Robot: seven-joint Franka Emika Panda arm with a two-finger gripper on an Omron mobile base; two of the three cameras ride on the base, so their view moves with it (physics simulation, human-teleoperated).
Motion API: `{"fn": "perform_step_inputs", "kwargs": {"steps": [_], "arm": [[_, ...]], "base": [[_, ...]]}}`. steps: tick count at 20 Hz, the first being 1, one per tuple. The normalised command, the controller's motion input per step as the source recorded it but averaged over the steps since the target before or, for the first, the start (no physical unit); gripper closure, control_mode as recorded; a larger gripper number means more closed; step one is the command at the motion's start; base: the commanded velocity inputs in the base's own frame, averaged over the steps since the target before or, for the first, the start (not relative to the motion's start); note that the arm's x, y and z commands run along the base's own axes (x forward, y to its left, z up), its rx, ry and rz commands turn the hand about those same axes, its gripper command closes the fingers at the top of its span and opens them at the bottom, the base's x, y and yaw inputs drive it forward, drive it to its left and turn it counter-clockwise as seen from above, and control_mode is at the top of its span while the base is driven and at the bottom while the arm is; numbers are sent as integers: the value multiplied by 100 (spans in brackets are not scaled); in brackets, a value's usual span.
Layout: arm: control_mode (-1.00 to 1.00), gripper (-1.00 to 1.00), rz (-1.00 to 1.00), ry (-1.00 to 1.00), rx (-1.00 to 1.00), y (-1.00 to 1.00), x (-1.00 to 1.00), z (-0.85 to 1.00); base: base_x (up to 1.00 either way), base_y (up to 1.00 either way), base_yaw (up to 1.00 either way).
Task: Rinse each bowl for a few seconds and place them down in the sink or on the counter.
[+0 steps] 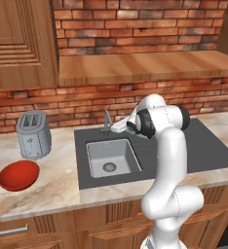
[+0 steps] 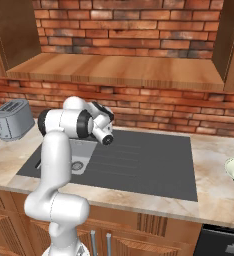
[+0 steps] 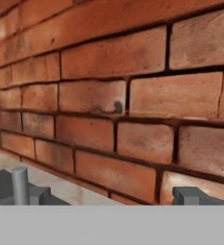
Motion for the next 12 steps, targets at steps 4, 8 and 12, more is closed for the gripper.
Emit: {"fn": "perform_step_inputs", "kwargs": {"steps": [4,8,12], "arm": [[-100,-100,0,0,0,0,29,-4],[-100,-100,0,0,0,-3,28,-8],[-100,-100,-4,0,5,-32,6,-7]], "base": [[0,0,0],[0,0,0],[0,0,0]]}}
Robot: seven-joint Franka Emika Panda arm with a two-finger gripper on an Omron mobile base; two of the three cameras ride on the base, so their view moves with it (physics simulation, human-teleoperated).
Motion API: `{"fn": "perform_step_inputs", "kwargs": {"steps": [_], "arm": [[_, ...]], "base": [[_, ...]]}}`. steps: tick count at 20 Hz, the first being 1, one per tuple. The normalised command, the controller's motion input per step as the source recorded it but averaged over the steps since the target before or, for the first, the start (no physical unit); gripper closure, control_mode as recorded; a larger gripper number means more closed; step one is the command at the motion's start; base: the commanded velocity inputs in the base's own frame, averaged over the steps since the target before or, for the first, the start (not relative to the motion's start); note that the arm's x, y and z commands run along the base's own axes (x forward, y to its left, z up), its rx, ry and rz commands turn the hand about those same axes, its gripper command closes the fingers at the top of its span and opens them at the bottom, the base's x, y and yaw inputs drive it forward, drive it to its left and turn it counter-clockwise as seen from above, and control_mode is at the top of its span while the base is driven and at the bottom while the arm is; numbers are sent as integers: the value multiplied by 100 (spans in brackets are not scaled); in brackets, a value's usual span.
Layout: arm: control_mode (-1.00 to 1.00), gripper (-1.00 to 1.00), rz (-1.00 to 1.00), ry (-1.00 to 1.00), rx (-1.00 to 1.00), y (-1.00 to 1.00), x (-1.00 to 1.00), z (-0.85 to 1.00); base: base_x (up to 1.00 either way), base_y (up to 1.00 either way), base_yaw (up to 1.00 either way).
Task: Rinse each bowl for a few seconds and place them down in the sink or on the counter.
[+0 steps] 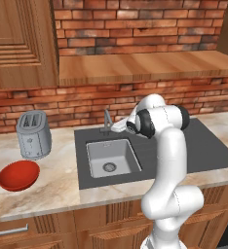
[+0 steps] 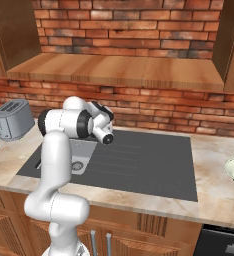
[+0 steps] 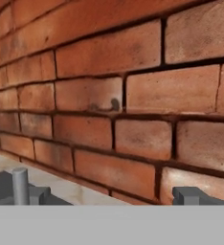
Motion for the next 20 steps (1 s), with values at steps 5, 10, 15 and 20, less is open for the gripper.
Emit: {"fn": "perform_step_inputs", "kwargs": {"steps": [5,10,15,20], "arm": [[-100,-100,-4,0,6,-40,0,-8],[-100,-100,-7,0,6,-44,0,-11],[-100,-100,-7,0,6,-46,0,-12],[-100,-100,-6,0,6,-49,0,-14]], "base": [[0,0,0],[0,0,0],[0,0,0],[0,0,0]]}}
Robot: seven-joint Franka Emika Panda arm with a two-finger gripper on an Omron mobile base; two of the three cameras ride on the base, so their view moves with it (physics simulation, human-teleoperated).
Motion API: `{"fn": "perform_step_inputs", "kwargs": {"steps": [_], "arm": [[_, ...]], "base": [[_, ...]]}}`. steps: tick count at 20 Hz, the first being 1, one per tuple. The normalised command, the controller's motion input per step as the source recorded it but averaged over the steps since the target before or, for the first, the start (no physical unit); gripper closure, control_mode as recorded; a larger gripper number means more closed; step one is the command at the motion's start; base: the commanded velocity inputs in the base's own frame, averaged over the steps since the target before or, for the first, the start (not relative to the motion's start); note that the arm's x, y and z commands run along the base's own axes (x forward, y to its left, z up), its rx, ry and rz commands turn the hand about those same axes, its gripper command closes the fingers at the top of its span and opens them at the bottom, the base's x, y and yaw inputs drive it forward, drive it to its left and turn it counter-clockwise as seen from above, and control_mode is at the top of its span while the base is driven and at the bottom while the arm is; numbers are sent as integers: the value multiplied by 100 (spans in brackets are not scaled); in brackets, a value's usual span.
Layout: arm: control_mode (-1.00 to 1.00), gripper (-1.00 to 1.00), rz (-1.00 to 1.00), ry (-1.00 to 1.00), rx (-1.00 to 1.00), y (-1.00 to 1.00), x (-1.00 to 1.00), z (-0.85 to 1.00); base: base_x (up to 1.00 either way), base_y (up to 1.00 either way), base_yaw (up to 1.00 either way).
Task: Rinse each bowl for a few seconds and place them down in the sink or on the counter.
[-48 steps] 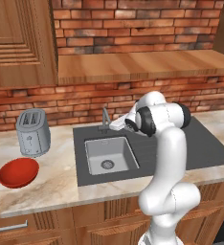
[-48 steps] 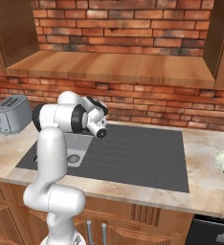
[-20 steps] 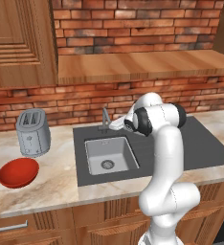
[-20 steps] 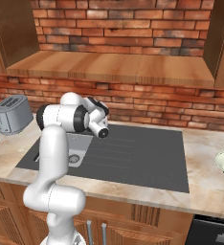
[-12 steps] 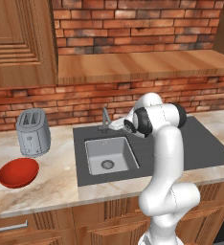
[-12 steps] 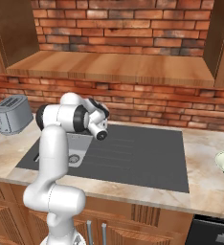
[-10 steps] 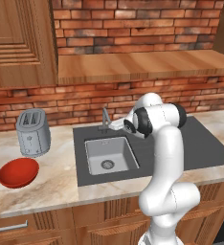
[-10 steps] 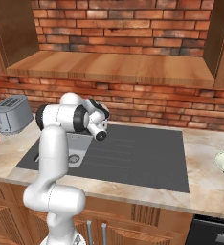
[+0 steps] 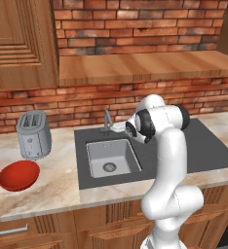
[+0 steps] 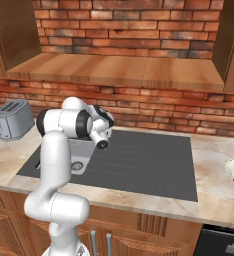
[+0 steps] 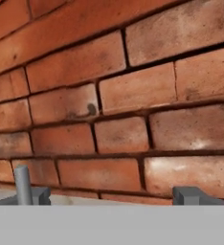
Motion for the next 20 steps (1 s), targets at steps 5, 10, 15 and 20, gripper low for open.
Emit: {"fn": "perform_step_inputs", "kwargs": {"steps": [5,10,15,20], "arm": [[-100,-100,-5,1,7,-57,2,-16],[-100,-100,-3,2,9,-65,5,-17],[-100,-100,-1,6,10,-63,13,-22],[-100,-100,0,7,9,-64,11,-25]], "base": [[0,0,0],[0,0,0],[0,0,0],[0,0,0]]}}
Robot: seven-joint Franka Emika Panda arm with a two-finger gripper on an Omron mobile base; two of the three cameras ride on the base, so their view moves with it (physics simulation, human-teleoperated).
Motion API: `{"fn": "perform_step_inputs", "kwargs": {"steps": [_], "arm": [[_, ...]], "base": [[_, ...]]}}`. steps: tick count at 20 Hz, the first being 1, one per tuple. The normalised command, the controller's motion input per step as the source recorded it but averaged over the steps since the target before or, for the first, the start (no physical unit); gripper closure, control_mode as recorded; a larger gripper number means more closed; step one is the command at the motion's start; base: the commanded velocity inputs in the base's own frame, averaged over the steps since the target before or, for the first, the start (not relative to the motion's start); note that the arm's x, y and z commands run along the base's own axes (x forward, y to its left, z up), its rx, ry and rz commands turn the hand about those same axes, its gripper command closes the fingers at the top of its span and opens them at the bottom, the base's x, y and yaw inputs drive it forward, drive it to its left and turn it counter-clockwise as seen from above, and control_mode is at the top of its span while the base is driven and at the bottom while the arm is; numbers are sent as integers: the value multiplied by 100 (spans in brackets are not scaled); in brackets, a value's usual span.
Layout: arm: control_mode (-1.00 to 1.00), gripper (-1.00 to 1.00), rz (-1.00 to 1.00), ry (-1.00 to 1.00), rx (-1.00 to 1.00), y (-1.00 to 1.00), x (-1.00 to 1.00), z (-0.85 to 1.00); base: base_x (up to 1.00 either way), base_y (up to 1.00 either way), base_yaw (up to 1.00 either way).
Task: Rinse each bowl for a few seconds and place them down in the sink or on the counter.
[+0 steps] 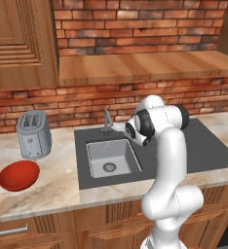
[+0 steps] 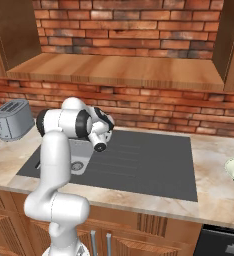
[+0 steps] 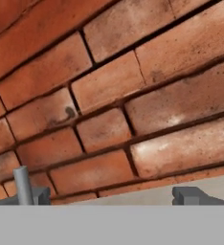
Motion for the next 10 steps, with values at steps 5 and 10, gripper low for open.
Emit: {"fn": "perform_step_inputs", "kwargs": {"steps": [5,10], "arm": [[-100,-100,0,9,8,-56,12,-30],[-100,-100,0,8,7,-52,5,-30]], "base": [[0,0,0],[0,0,0]]}}
